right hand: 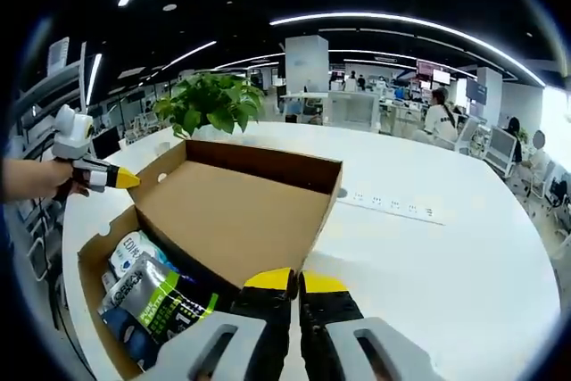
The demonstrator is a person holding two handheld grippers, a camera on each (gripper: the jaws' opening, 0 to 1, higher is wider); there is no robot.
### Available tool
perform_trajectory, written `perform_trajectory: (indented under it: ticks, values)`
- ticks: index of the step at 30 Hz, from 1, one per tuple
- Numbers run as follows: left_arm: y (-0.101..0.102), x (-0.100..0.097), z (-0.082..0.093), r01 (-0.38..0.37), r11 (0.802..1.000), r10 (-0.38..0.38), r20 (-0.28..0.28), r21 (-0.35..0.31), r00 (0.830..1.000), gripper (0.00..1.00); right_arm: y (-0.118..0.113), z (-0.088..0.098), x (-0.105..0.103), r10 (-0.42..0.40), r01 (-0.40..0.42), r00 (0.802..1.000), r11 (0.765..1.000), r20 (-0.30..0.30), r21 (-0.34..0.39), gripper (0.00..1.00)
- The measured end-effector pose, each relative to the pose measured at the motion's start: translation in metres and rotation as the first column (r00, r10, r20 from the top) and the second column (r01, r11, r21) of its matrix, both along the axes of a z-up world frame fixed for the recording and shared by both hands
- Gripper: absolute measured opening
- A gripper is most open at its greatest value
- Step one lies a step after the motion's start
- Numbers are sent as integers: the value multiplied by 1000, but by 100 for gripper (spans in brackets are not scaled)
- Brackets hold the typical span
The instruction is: Operate the shoe box by opening the lid, removing the specified soft item, and placing it in the target area until the item is outside and the box remains undamaged.
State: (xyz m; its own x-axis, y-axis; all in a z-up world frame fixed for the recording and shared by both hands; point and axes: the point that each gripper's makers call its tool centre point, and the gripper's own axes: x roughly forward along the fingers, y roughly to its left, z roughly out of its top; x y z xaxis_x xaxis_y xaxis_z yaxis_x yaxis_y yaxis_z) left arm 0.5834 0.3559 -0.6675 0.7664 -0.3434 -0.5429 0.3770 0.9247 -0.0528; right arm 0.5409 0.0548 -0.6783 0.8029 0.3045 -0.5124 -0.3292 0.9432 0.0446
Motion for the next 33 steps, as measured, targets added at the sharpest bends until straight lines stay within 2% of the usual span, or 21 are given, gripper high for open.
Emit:
perform_trajectory:
  ticks: [23, 33]
  values:
    - [0, 17, -13, -24, 1000, 24, -31, -2, 999, 2, -1, -12, 11, -4, 5, 999, 1000, -35, 6, 0]
    - [0, 16, -16, -36, 999, 36, -46, 2, 998, 2, -2, -15, 11, -15, 15, 999, 1000, -47, 19, 0]
